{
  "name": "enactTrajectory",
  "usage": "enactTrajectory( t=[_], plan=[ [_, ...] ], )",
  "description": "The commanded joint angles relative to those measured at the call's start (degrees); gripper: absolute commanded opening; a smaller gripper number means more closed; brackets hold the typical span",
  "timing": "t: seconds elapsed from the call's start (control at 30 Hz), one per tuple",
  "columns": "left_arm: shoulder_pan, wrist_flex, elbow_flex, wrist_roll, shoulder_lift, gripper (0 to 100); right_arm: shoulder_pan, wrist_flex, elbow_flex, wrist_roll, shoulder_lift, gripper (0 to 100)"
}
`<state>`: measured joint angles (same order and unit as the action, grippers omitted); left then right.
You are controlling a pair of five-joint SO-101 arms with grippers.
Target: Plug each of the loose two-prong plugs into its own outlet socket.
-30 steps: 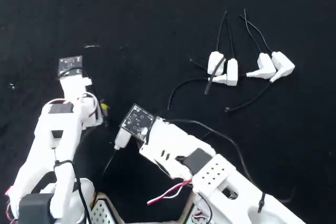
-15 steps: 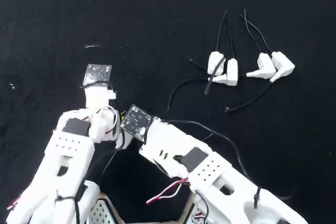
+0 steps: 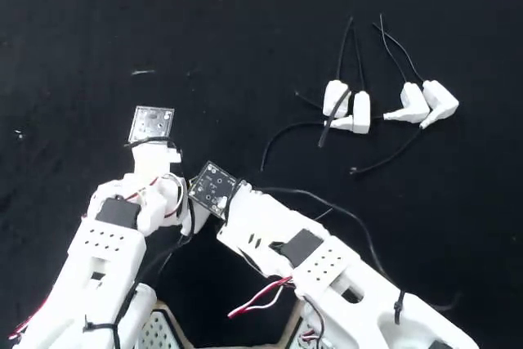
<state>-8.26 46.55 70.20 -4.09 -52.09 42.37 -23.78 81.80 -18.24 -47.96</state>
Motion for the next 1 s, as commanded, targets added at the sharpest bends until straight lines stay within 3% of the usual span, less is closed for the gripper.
enactTrajectory(
  t=[0.0,0.1,0.2,0.37,0.53,0.97],
  plan=[
    [1.71,-0.97,-0.75,-0.88,-0.79,24,0.62,-0.09,-4.79,0.70,-0.40,4.5],
    [8.40,2.64,-3.38,-0.53,-0.79,24,0.62,-4.84,-7.08,0.62,-0.40,18.6],
    [15.43,9.76,-6.64,4.40,-0.79,24,0.62,-9.76,-10.86,0.26,-0.22,29.0],
    [31.34,19.52,-8.40,14.51,-0.79,24,0.88,-20.22,-18.77,-15.03,0.04,29.6],
    [46.81,20.31,-5.58,21.01,-0.79,24,0.97,-27.60,-25.98,-30.42,0.66,29.7],
    [64.40,20.31,2.77,32.88,-0.79,24,4.92,-28.22,-36.53,-50.55,24.75,29.6]
  ],
)
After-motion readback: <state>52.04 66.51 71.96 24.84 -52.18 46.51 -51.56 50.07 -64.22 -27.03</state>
